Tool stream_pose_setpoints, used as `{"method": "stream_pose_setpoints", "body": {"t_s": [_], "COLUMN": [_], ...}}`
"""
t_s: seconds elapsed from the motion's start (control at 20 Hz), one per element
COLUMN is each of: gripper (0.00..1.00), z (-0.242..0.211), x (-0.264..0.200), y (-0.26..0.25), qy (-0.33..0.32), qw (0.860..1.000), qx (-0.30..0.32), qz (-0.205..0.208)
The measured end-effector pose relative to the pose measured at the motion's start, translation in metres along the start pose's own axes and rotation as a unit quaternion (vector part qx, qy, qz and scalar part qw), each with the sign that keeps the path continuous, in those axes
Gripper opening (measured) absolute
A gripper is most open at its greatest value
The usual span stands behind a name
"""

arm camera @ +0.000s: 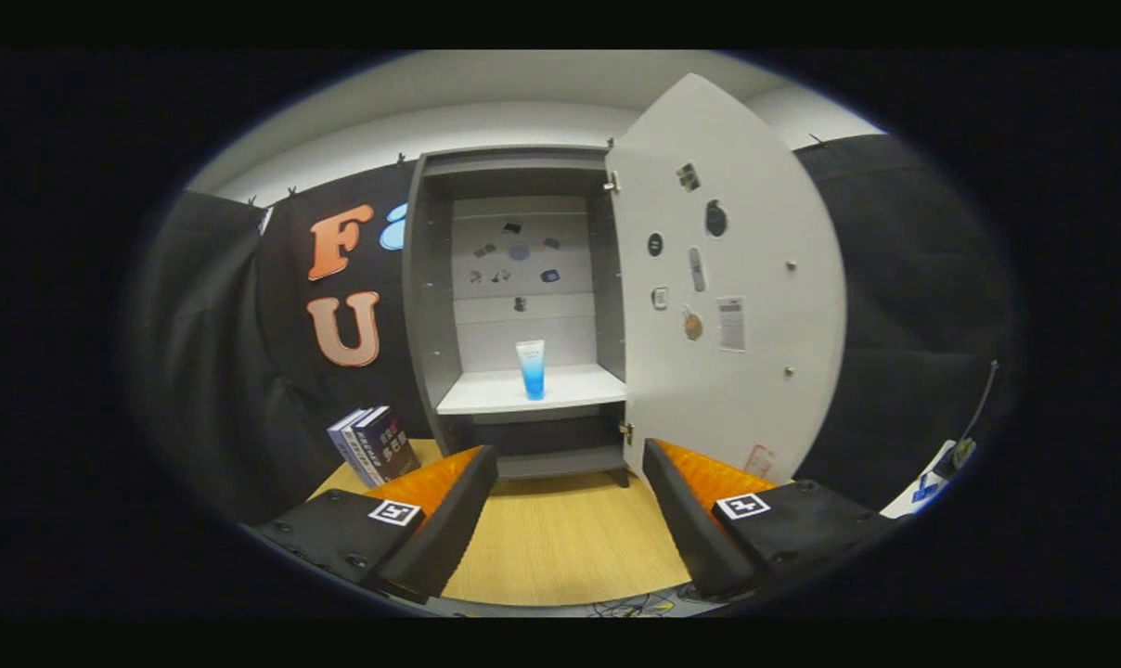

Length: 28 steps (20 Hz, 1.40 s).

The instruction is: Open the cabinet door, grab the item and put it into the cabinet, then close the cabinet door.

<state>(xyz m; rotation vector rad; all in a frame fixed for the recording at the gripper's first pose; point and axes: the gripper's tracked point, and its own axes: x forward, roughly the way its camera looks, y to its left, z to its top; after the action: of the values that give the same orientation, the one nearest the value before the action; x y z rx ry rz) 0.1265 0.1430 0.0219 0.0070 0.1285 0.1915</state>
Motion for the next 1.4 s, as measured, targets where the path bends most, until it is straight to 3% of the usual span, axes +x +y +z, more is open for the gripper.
{"method": "stream_pose_setpoints", "body": {"t_s": [0.25,0.55,1.0,1.25,1.4], "gripper": [1.00,1.00,1.00,0.99,0.98], "z": [0.009,0.019,-0.015,-0.041,-0.049], "x": [-0.044,-0.058,0.005,0.043,0.054], "y": [-0.060,-0.147,-0.243,-0.256,-0.243], "qy": [-0.008,-0.019,0.001,0.022,0.030], "qw": [0.999,0.997,0.996,0.996,0.998], "qx": [-0.008,-0.032,-0.012,0.000,0.013], "qz": [-0.035,-0.072,-0.086,-0.083,-0.061]}}
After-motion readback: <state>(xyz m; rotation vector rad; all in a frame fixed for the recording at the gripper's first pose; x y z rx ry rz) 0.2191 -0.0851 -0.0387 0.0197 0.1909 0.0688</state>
